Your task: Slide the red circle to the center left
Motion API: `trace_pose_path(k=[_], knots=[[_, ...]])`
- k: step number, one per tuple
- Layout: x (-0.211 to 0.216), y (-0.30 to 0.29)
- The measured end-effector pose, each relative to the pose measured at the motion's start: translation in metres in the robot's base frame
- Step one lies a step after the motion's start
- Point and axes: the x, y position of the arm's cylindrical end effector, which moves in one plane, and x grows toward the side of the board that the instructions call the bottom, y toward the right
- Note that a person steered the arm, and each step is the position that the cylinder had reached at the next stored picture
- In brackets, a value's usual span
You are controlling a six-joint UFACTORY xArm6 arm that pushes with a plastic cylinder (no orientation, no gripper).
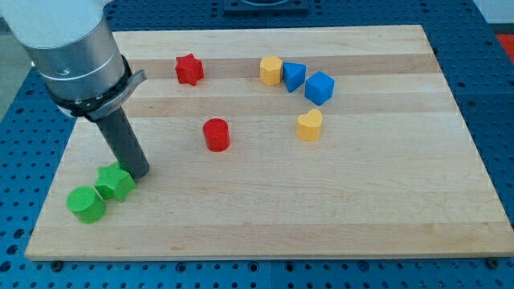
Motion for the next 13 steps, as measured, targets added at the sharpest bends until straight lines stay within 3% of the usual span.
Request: trace_pose_path(k=[3,6,8,13], knots=[[0.004,-0.009],[-0.011,0.102],[-0.035,0.135],[-0.075,0.109]])
